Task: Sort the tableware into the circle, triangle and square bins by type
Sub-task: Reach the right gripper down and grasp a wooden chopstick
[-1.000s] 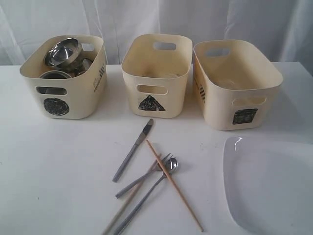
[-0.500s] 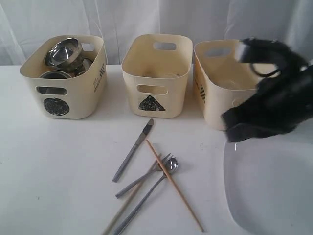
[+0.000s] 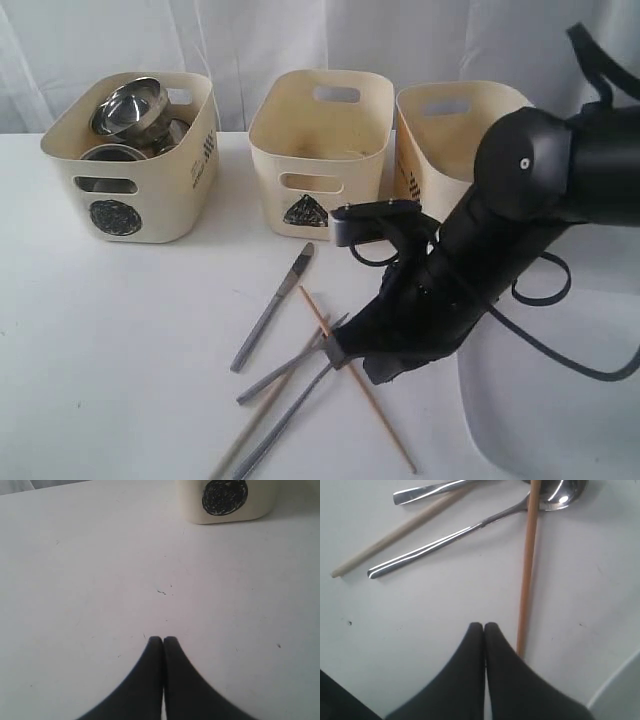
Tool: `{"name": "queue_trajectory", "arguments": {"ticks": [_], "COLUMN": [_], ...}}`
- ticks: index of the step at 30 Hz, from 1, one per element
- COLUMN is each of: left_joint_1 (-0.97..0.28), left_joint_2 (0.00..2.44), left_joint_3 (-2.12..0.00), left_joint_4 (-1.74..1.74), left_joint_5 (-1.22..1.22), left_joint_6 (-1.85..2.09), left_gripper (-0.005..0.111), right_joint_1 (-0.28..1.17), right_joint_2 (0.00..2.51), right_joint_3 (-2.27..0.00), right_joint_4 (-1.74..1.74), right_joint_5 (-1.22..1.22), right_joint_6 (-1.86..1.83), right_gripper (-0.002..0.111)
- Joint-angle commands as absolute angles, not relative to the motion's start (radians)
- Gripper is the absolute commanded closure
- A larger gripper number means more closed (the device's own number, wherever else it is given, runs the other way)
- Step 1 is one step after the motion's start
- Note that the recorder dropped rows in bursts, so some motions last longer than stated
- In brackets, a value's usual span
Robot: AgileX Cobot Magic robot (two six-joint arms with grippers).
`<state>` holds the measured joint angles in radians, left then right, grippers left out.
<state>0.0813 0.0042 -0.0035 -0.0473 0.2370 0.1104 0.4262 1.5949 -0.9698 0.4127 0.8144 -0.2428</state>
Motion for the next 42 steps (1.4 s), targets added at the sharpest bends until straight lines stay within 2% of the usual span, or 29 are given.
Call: {"name": "queue_trajectory", "arguments": {"ticks": [1, 7, 14, 21, 29, 42], "left_joint_1": [0.081, 0.081, 0.081, 0.081, 0.081, 0.081], "left_joint_2": [0.000, 0.000, 0.000, 0.000, 0.000, 0.000], "left_joint_3": [0.000, 0.000, 0.000, 0.000, 0.000, 0.000], "left_joint_4": [-0.059, -0.059, -0.059, -0.059, -0.059, -0.059], "left_joint_5": [0.234, 0.234, 0.234, 0.234, 0.234, 0.234], "left_joint_6": [0.109, 0.109, 0.109, 0.109, 0.109, 0.109], "left_gripper": [0.107, 0.107, 0.107, 0.107, 0.107, 0.107], "right_joint_1": [0.430, 0.430, 0.430, 0.436, 0.507, 0.507], "right_joint_2": [1.627, 1.668, 1.688, 1.719, 1.808, 1.858], "right_joint_3": [-0.976, -0.974, -0.976, -0.976, -0.976, -0.976], "right_joint_4": [0.405, 0.362, 0.383, 0.388, 0.385, 0.363], "right_joint_5": [0.793, 0.725, 0.579, 0.620, 0.605, 0.528], "right_joint_6": [-0.318, -0.361, -0.361, -0.361, -0.339, -0.309], "right_gripper": [0.102, 0.083, 0.081, 0.063, 0.064, 0.065]}}
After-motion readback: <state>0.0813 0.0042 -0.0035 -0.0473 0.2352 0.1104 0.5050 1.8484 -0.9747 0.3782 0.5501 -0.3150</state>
